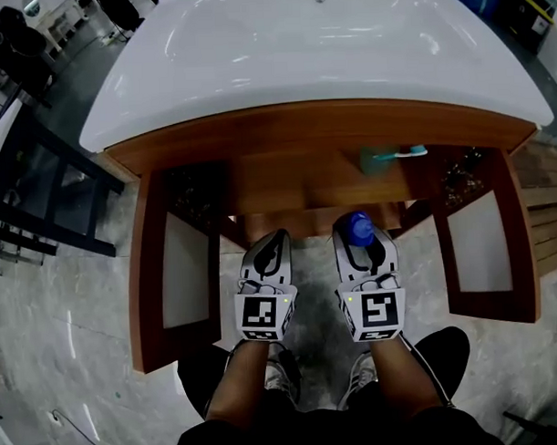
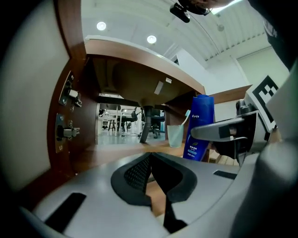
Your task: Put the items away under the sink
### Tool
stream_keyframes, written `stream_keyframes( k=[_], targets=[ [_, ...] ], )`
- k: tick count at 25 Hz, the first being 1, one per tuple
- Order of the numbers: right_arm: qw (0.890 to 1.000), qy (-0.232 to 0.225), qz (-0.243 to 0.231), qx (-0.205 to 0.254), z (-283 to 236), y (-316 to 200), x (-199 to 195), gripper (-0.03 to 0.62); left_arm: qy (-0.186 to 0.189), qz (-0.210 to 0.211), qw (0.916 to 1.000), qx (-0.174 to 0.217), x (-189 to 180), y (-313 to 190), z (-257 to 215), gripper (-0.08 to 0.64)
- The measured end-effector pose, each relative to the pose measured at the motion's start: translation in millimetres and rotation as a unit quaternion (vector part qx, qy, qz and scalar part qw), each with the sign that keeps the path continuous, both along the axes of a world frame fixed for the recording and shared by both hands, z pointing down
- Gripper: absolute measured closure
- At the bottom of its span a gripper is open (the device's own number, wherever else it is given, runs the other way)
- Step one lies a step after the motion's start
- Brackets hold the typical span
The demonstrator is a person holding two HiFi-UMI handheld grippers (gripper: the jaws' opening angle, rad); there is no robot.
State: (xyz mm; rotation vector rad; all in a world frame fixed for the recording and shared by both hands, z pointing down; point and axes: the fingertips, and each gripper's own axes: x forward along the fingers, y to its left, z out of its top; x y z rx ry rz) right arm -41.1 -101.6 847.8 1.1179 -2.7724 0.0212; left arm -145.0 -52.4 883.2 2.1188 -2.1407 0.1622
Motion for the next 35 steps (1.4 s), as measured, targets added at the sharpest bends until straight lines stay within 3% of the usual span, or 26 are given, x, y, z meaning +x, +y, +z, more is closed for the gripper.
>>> stream_keyframes(
  k=[14,25,35],
  targets=[
    [1.000,-0.017,-0.001,0.000,-26,-45,-49,0.428,0.006,0.003,1.0000,0.004,-10,4,-8,0.538],
    [1.000,0.019,-0.009,-0.006,-25,-98,-107,0.428,0.000,-0.017,0.9997,-0.015,-27,8,-7,0.538],
    [0.999,0.030,-0.008,-0.014,-17,-116,-125,0.426,-0.019,-0.020,0.9996,-0.011,-26,8,-14,0.538]
  ],
)
